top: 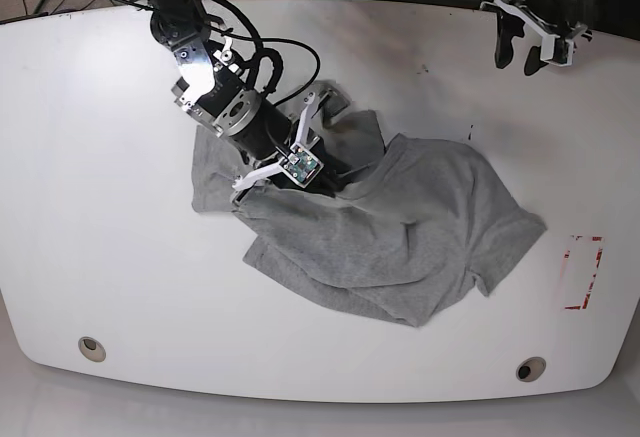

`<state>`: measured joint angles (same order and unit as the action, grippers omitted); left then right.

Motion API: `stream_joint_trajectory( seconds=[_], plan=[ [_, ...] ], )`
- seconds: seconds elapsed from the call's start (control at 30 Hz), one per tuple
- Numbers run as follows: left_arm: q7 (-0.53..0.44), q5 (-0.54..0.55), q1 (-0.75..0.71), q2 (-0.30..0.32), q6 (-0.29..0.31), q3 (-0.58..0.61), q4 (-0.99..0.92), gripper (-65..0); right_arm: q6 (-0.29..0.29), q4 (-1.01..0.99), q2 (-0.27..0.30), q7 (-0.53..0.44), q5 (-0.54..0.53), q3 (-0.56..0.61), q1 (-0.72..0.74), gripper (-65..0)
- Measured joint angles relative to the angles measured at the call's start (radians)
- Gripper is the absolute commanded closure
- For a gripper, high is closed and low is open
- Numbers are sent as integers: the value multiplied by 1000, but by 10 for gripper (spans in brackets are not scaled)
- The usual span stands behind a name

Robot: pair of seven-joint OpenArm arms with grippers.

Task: Layout the t-shirt on the table in an organized manner, then fold the t-shirt properly

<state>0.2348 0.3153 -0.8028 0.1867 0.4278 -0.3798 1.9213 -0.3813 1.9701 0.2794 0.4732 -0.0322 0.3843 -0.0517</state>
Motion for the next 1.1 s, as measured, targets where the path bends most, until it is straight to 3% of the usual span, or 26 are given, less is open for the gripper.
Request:
stream_joint_trajectory(
  seconds=[0.5, 1.1],
  plan=[
    [15, 0, 58, 16, 0, 135, 1, -275, -4, -1, -28, 11, -3, -57, 59, 0],
    [192, 0, 269, 16, 0, 467, 0, -275, -5, -21, -13, 8, -6, -69, 282, 0]
  ],
)
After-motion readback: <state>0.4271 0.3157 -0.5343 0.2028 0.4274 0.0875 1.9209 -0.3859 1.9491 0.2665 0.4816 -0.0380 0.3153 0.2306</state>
